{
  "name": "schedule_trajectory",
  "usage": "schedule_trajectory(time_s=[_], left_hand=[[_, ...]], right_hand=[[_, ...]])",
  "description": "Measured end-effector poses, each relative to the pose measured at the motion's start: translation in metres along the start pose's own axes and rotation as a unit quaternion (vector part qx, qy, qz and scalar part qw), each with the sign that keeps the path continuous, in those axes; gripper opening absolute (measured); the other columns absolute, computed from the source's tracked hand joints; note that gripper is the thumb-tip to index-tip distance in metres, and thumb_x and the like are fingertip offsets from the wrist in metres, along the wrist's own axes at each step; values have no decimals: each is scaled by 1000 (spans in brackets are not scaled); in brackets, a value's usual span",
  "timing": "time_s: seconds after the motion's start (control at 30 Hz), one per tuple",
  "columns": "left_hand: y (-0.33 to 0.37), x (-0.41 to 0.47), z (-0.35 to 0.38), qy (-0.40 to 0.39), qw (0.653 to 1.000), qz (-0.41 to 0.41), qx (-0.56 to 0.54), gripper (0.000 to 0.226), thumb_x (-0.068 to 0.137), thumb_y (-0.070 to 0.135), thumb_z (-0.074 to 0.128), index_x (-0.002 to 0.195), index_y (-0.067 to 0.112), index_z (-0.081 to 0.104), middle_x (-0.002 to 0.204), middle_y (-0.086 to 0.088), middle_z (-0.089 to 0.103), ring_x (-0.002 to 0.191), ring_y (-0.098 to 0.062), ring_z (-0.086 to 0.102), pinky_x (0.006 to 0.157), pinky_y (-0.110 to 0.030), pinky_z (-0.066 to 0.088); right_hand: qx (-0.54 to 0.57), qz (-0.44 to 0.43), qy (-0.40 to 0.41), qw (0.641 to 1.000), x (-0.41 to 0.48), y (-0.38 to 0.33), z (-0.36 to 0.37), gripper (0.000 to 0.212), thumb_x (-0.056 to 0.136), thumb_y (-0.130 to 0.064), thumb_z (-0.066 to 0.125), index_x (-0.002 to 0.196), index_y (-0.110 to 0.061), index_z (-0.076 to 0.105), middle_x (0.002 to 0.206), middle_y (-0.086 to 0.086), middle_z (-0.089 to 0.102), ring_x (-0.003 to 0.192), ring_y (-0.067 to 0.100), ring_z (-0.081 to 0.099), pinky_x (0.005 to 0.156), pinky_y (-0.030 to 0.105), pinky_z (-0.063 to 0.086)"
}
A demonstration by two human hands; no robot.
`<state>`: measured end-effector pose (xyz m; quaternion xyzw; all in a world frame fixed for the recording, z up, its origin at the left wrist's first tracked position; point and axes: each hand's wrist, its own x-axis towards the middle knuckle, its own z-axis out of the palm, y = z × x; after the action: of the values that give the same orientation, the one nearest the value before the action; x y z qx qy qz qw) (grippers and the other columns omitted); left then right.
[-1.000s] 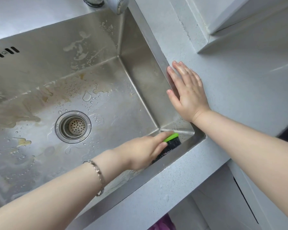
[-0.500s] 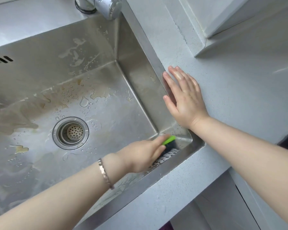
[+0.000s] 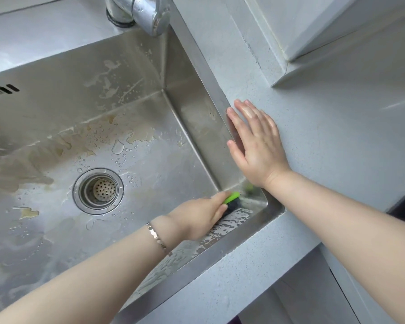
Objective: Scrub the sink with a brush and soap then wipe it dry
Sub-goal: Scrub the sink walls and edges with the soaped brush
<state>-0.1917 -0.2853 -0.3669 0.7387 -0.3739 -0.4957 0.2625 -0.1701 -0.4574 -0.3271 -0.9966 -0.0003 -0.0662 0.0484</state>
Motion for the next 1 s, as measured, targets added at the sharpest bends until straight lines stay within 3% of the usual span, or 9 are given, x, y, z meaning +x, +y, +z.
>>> schedule_trajectory(time_s=[0.1, 0.2, 0.37, 0.47, 0.6, 0.67, 0.77, 1.0], left_hand=[[8, -2, -4, 4, 996, 71, -46, 42, 100, 33, 25, 142, 32, 18, 114, 1, 55, 89, -20, 53, 84, -27, 41], [-13, -1, -6, -43, 999, 17, -25, 39, 99, 38, 22, 138, 34, 18, 115, -10, 59, 96, -27, 56, 88, -39, 45], [8, 3, -5, 9, 994, 108, 5, 43, 100, 34, 25, 142, 29, 18, 116, -8, 54, 83, -20, 51, 75, -29, 40], [-5, 9, 0, -1, 997, 74, -20, 43, 100, 34, 24, 142, 27, 18, 120, -11, 55, 94, -26, 55, 82, -33, 43], [-34, 26, 16, -9, 1000, 22, -14, 41, 100, 34, 21, 141, 26, 19, 110, -15, 59, 93, -29, 57, 84, -39, 45], [-46, 37, 17, -23, 999, -27, -5, 37, 101, 33, 22, 134, 17, 26, 93, -15, 59, 82, -31, 57, 76, -40, 46], [-53, 49, 15, -35, 997, -68, 33, 31, 102, 30, 22, 120, 8, 34, 65, -5, 45, 61, -25, 46, 61, -36, 38], [-60, 40, 28, -9, 996, -83, -12, 33, 101, 32, 23, 129, 16, 29, 82, -13, 57, 75, -30, 56, 76, -43, 47]], right_hand=[[2, -4, 4, 1000, 0, 0, 1, 55, 85, -28, 44, 136, -8, 46, 142, 13, 45, 133, 26, 35, 110, 37, 18], [5, -3, 1, 1000, 1, -1, -1, 55, 85, -28, 44, 136, -7, 46, 142, 14, 44, 133, 28, 36, 111, 37, 17], [1, -3, 1, 1000, 0, -1, -1, 55, 85, -28, 43, 136, -7, 46, 142, 13, 45, 133, 28, 36, 111, 36, 16], [-1, 0, -4, 1000, 0, -2, -2, 56, 85, -29, 43, 137, -8, 45, 143, 13, 44, 134, 27, 36, 111, 36, 15], [4, -2, -7, 1000, 0, -1, 0, 55, 86, -29, 43, 137, -8, 44, 144, 13, 43, 134, 26, 33, 111, 36, 15], [5, 0, -9, 1000, 0, -1, -1, 56, 86, -29, 43, 137, -8, 44, 144, 13, 42, 135, 26, 32, 111, 36, 15], [3, 0, -16, 1000, 0, -1, -1, 56, 86, -29, 42, 138, -8, 44, 145, 13, 41, 135, 27, 33, 111, 36, 15], [9, 4, -13, 1000, 0, 0, 0, 56, 87, -30, 41, 138, -8, 43, 145, 14, 41, 135, 24, 28, 112, 34, 13]])
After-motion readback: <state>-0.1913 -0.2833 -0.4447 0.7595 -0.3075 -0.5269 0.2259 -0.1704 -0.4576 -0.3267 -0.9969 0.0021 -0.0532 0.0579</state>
